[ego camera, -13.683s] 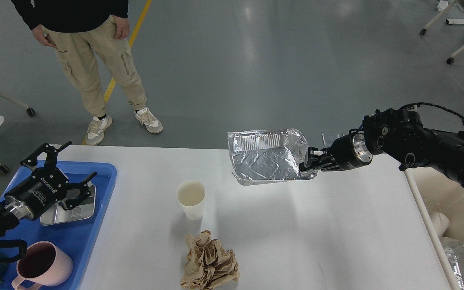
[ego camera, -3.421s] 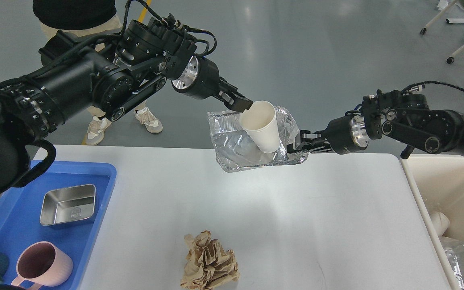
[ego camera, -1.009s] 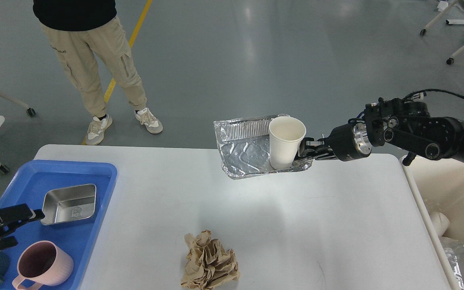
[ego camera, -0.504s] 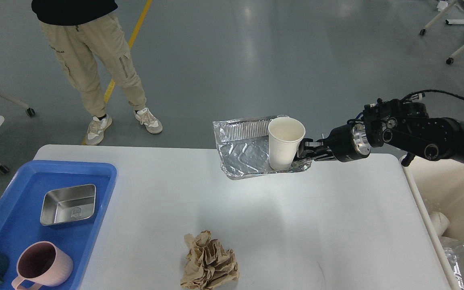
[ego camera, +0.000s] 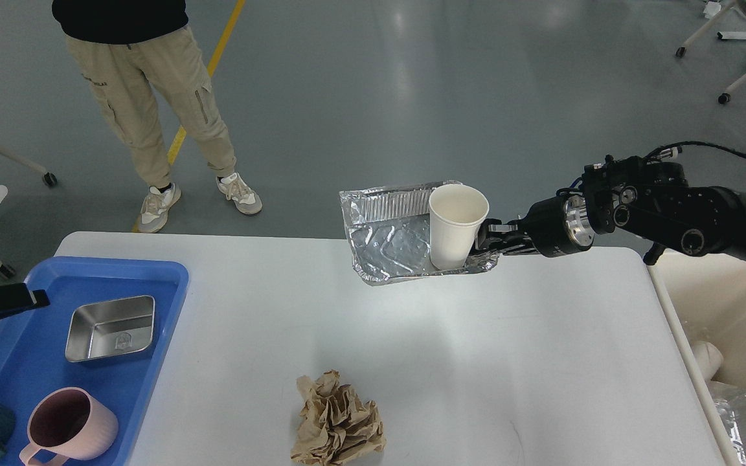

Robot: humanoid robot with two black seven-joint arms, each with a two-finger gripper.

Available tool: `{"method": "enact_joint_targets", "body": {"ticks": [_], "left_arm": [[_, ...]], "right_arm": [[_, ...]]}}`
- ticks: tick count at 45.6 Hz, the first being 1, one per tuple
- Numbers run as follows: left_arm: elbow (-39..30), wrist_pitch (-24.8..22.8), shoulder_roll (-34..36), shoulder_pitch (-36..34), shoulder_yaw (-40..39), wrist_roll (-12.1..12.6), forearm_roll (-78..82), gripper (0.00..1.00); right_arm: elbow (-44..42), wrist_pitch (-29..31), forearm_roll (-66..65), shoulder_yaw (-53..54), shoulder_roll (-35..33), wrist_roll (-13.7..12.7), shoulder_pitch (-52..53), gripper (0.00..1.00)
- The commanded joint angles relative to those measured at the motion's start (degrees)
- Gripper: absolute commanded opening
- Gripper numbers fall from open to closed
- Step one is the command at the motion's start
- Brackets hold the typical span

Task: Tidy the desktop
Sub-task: 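Withdraw the left gripper and move it toward the brown paper bag, then grasp the crumpled brown paper bag with the left gripper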

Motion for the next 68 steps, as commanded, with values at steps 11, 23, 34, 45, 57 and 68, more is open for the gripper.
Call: {"method": "enact_joint_targets", "body": {"ticks": [11, 23, 34, 45, 57, 68], "left_arm": [[1.26, -8.23, -11.70, -11.21, 0.52, 0.49, 12.16, 0.97], [5.47, -18.69, -27.87, -17.89, 1.05, -3.19, 36.24, 0.97], [10.57, -25.55, -45.01, -20.70, 1.14, -4.17, 51.90, 0.97], [12.77, -27.66, -55.91, -24.57, 11.32, -4.08, 57.27, 0.97], [13.65, -27.49, -60.58, -23.87, 17.83, -3.82, 58.76, 0.97], [13.74, -27.22, -61.81, -19.92, 17.75, -3.82, 60.69, 0.97]], "right_arm": [[0.24, 0.00, 0.00, 0.04, 0.00, -0.07, 0.86, 0.00], [1.12, -0.08, 0.00, 0.04, -0.26, -0.07, 1.30, 0.00], [1.21, -0.35, 0.00, 0.13, -0.52, 0.02, 1.30, 0.00], [2.26, -0.44, 0.00, 0.39, -2.02, 0.02, 1.30, 0.00], [2.79, -0.44, 0.00, 0.66, -3.07, 0.02, 1.30, 0.00], [2.79, -0.52, 0.00, 0.66, -3.07, 0.02, 1.30, 0.00]]}}
